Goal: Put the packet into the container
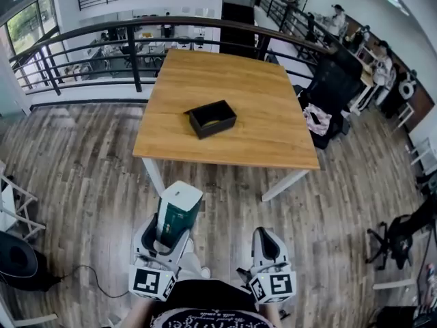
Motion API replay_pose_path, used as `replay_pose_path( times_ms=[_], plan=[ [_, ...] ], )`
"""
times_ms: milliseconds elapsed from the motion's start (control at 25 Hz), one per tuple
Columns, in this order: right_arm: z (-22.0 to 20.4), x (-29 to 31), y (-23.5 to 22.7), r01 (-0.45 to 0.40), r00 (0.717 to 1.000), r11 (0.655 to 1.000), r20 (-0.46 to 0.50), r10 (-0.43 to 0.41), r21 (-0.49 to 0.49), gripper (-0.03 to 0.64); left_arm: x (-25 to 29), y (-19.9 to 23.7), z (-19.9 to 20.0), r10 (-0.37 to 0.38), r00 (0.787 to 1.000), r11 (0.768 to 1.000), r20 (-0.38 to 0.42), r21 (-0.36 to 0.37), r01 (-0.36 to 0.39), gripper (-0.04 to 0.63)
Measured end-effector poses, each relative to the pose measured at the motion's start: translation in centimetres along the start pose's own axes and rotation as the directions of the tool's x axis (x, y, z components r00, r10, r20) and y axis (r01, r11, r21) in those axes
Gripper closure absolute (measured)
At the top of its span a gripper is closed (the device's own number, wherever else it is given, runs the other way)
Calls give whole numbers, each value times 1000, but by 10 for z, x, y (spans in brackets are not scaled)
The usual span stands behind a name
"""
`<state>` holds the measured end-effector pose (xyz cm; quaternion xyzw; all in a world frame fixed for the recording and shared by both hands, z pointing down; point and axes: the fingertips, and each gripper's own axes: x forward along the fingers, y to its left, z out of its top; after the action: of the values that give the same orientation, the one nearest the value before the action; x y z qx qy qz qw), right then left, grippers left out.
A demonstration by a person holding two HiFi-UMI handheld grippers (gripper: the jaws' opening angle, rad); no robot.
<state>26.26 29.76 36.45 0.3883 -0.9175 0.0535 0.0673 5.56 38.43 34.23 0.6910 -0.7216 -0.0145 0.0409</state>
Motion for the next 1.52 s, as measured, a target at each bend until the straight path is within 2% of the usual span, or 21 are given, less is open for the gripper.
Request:
replay_pose_path(
  times_ms=[400,720,840,1040,1360,1520],
  plan=[
    [30,80,-1,37,999,999,10,-37,-6,577,67,62,22,-24,1000,1000,12,20,24,247],
    [25,127,17,37,999,999,-20,-36,5,577,97,105,18,-36,999,999,5,19,36,247],
    [17,141,21,22,999,1000,-48,-22,10,577,102,113,12,-18,999,1000,-31,-8,18,247],
    [16,158,24,-2,998,1000,-60,3,10,577,109,119,5,-4,999,999,-49,-32,3,247],
    [16,186,6,-11,997,1000,-82,12,18,577,139,129,4,7,999,1000,-32,3,-6,247],
    [22,210,-8,-35,996,999,-79,36,18,577,162,134,7,35,999,999,-30,-8,-35,247]
  ],
)
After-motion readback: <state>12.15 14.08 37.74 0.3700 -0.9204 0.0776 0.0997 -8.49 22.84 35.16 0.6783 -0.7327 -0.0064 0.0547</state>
